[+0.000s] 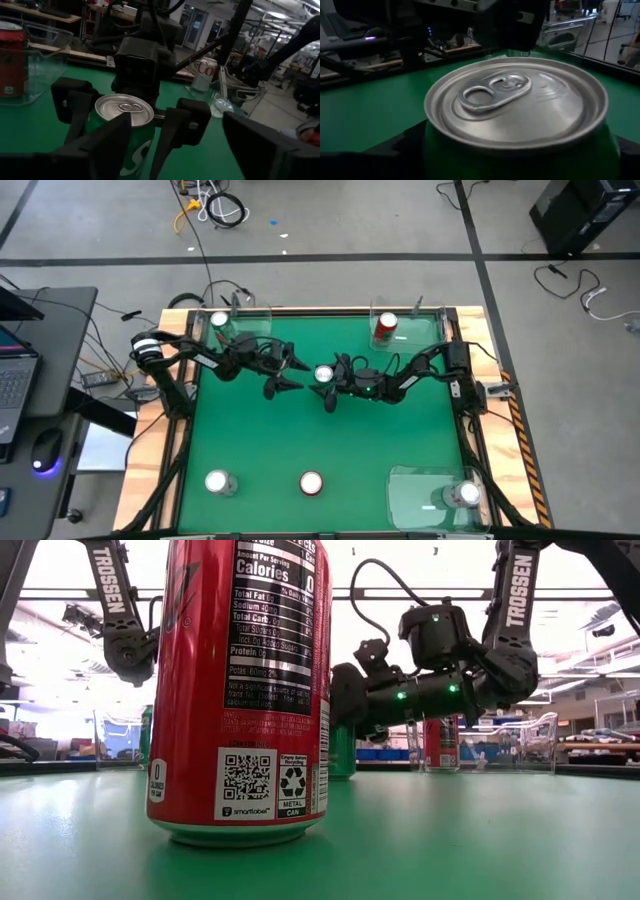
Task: Sort soda cans
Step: Put the green soda can into the top left transparent bin
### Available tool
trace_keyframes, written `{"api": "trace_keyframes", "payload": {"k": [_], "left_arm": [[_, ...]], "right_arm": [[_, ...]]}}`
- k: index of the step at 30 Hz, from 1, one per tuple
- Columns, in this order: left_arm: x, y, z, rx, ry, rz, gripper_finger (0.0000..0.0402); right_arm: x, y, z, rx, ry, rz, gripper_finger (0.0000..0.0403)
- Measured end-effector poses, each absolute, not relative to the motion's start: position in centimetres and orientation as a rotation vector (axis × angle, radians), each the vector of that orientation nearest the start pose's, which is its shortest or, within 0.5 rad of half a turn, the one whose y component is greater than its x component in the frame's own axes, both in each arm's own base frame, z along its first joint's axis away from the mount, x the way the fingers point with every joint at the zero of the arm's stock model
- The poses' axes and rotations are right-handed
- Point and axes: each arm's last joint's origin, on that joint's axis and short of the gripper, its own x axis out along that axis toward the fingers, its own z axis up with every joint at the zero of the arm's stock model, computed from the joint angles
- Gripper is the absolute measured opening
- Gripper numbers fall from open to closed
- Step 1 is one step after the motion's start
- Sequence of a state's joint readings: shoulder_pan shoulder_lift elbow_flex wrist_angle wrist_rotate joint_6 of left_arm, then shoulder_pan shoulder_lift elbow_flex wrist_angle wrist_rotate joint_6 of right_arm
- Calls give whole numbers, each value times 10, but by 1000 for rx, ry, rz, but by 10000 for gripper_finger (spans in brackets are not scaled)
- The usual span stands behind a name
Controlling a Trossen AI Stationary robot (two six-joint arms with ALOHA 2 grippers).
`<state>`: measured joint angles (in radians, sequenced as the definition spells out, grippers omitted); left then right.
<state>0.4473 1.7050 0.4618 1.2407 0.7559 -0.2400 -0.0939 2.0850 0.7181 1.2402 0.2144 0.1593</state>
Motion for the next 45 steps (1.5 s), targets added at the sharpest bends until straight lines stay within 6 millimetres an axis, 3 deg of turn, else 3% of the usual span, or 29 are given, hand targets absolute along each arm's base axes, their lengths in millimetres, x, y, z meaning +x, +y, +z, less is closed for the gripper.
{"api": "trace_keyframes", "payload": {"k": [6,16,24,30,37,45], "left_arm": [[258,102,148,-197,47,-294,359],[257,103,146,-150,48,-258,352],[257,101,127,-129,223,-121,352],[259,95,124,-103,247,-130,352],[261,94,111,-142,280,-126,352],[267,98,92,-175,175,-113,352]], "right_arm": [[351,-38,106,148,118,-315,353],[343,-34,144,115,180,-306,354],[333,-26,176,67,191,-279,354],[319,-16,200,70,231,-254,342],[306,-7,191,125,435,-253,277],[287,0,171,154,426,-303,186]]}}
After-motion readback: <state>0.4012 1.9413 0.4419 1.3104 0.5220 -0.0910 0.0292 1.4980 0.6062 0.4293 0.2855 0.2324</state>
